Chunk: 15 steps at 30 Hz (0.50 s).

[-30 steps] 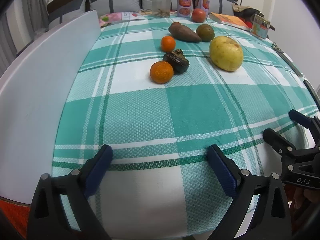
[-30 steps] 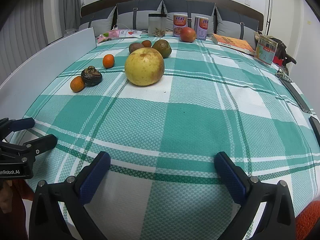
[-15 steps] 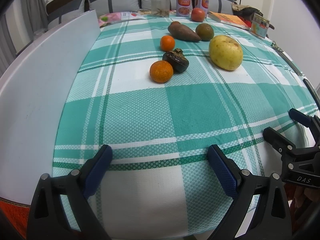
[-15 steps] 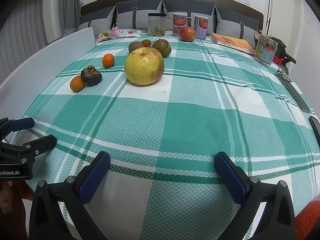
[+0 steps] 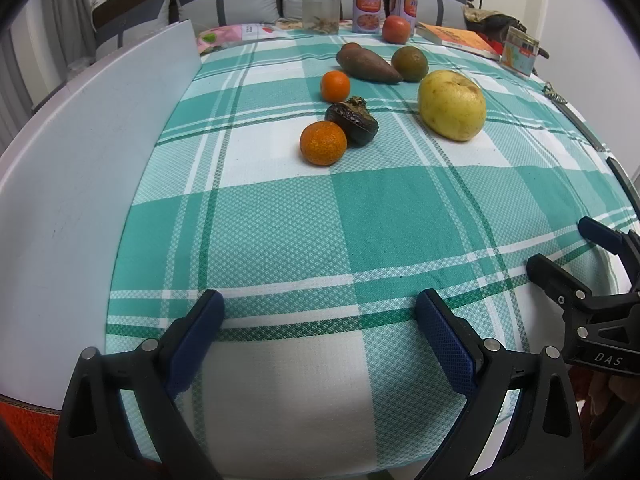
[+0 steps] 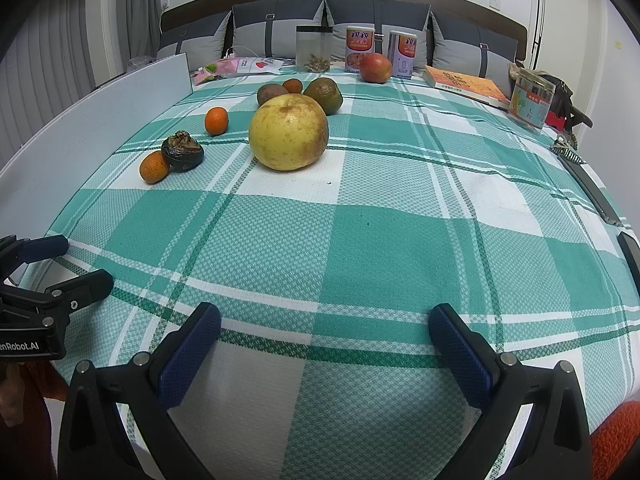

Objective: Organize fruits

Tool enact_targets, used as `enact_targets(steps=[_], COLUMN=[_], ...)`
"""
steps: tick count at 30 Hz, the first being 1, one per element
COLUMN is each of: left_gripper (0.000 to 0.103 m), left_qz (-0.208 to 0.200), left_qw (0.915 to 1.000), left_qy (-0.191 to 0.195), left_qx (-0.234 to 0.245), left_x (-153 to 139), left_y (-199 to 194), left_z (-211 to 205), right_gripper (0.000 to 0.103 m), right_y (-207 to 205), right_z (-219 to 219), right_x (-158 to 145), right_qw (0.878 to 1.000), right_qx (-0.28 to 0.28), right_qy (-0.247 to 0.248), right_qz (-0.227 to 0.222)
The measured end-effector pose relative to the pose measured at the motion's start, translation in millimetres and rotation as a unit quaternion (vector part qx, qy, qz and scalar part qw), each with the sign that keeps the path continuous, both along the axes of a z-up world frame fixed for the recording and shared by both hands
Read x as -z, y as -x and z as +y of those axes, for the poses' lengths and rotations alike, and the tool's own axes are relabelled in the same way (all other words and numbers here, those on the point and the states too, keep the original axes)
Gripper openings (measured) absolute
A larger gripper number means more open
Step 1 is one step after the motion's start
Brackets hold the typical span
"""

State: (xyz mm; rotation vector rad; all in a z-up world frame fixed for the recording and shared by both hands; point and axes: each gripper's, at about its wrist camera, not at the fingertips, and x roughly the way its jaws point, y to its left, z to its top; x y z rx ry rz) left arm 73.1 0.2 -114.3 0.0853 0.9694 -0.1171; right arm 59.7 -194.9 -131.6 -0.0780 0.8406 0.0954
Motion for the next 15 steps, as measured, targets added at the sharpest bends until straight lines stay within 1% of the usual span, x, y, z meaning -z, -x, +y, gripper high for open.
enact_targets(steps=[15], left_gripper=[0.099], left_qz=[-0.001], left_qw=[1.0], left_qy=[0.001], left_qx=[0.004], left_x=[0.3], left_y=[1.0], left_z=[1.1], right_gripper=[0.103], right_y=[0.3], right_z=[0.0], right_x=[0.0], right_qw=[1.0], right_qx=[0.0], right_qy=[0.0], right_qz=[0.0])
